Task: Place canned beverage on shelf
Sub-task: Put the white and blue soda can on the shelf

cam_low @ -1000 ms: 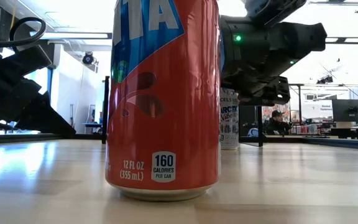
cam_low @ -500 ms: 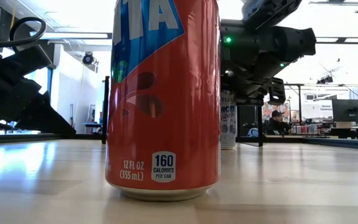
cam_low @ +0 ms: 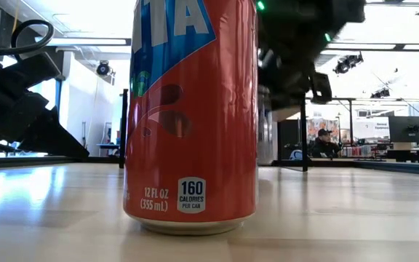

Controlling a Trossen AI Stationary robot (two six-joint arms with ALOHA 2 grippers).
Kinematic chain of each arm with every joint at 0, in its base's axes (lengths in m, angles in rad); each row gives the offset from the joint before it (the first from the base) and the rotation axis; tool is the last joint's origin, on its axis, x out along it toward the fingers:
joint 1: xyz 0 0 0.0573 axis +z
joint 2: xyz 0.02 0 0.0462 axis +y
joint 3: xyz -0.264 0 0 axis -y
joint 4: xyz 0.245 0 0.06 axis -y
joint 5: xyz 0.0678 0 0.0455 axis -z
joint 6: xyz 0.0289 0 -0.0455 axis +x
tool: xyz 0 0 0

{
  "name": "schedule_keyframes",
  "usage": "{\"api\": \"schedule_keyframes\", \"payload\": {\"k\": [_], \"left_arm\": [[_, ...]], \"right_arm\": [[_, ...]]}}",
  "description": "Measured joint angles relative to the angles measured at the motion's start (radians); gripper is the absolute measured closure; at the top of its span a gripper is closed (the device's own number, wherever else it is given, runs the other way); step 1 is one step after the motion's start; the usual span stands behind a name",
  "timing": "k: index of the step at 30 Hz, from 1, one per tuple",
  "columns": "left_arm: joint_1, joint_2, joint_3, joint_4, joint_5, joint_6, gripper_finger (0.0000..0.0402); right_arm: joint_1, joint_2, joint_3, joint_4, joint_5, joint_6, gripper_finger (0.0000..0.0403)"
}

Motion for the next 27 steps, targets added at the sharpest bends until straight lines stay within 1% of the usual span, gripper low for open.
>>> {"api": "schedule_keyframes", "payload": {"k": [2,5,12,13,16,18,20,24,27], "left_arm": [[0.0,0.0,0.0,0.0,0.0,0.0,0.0002],[0.0,0.0,0.0,0.0,0.0,0.0,0.0002],[0.0,0.0,0.0,0.0,0.0,0.0,0.0002],[0.0,0.0,0.0,0.0,0.0,0.0,0.0002],[0.0,0.0,0.0,0.0,0.001,0.0,0.0002],[0.0,0.0,0.0,0.001,0.001,0.0,0.0002],[0.0,0.0,0.0,0.002,0.003,0.0,0.0002],[0.0,0.0,0.0,0.002,0.01,0.0,0.0002],[0.0,0.0,0.0,0.005,0.026,0.0,0.0002]], "right_arm": [[0.002,0.0,0.065,-0.111,-0.032,0.047,0.0168],[0.009,0.0,0.159,-0.262,-0.03,0.112,0.0168],[0.015,0.0,0.368,-0.578,0.055,0.2,0.0168],[0.007,0.0,0.39,-0.59,0.058,0.197,0.0168],[-0.029,-0.006,0.422,-0.586,0.055,0.093,0.0168],[-0.056,-0.016,0.437,-0.587,0.056,0.055,0.0168],[-0.08,-0.032,0.438,-0.588,0.072,0.028,0.0166],[-0.118,-0.068,0.437,-0.587,0.082,-0.022,0.0144],[-0.14,-0.114,0.437,-0.588,0.084,-0.056,0.0143]]}}
